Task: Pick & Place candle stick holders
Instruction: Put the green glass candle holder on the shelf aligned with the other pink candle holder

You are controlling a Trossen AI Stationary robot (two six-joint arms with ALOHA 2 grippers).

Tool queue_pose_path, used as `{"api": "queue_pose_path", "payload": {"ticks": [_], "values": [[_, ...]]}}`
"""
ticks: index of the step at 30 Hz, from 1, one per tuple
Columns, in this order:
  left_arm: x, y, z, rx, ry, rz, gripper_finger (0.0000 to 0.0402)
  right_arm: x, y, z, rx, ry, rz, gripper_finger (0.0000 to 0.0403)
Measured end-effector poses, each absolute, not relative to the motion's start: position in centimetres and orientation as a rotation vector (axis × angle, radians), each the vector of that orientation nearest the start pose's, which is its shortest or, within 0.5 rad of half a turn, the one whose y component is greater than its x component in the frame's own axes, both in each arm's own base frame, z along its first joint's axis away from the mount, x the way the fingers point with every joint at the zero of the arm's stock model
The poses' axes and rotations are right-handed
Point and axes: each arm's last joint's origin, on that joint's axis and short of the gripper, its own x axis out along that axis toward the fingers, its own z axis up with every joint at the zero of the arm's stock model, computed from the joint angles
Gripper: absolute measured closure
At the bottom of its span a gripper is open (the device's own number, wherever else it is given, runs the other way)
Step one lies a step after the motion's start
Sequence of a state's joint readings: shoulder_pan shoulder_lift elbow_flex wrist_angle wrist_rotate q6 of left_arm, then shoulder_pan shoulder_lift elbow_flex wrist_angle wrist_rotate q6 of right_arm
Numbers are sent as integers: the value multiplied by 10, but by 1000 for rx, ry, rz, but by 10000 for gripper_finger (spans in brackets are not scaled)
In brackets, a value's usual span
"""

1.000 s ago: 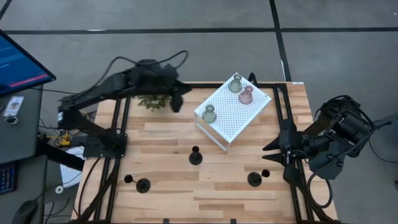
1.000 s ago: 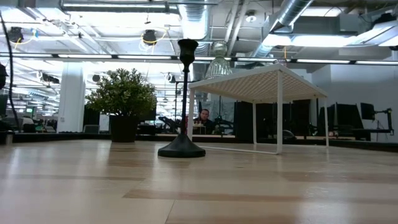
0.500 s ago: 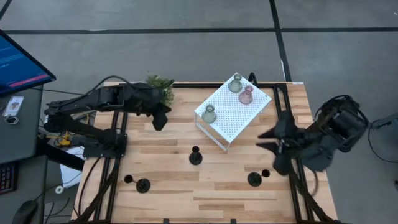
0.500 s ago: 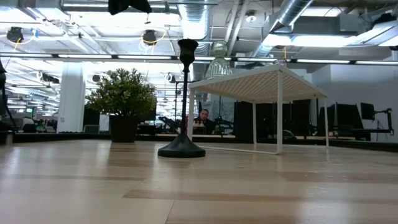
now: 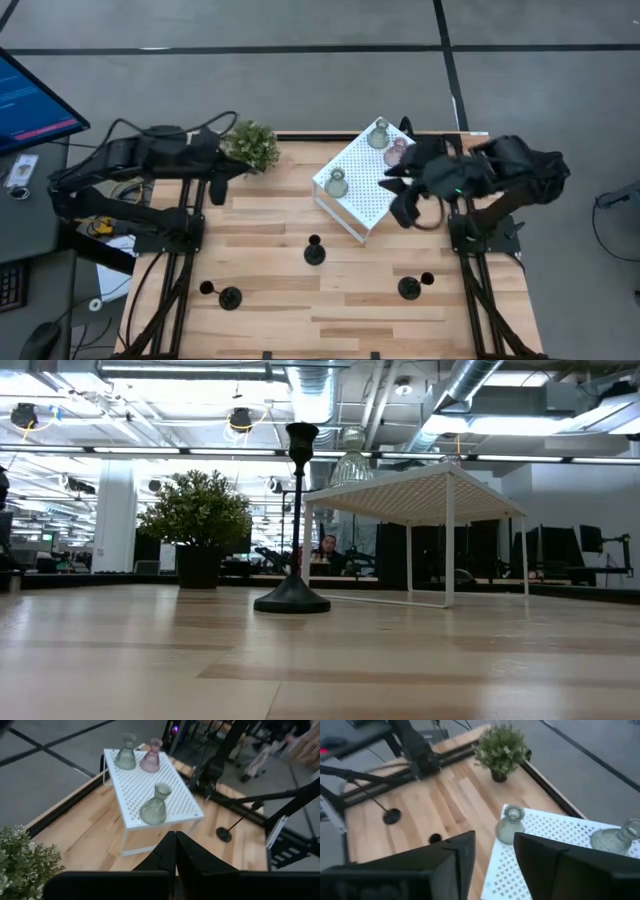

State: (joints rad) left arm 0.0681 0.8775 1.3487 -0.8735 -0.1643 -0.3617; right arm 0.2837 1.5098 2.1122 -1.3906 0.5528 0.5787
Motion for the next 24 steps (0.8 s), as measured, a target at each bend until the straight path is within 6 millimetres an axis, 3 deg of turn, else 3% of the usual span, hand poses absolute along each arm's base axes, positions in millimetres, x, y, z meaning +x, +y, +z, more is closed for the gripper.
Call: {"api": "queue_pose_path", "payload": {"ticks": [10, 16, 20, 24], "values": [[113, 12, 439, -355, 305, 292, 398, 299, 4, 464, 179, 671, -514, 170], [113, 12, 439, -350, 307, 291, 394, 343, -24, 422, 166, 847, -523, 165], [113, 12, 438, -349, 313, 292, 397, 354, -44, 401, 165, 951, -577, 171], [113, 12, 438, -349, 313, 292, 395, 354, -56, 398, 181, 982, -578, 174]]}}
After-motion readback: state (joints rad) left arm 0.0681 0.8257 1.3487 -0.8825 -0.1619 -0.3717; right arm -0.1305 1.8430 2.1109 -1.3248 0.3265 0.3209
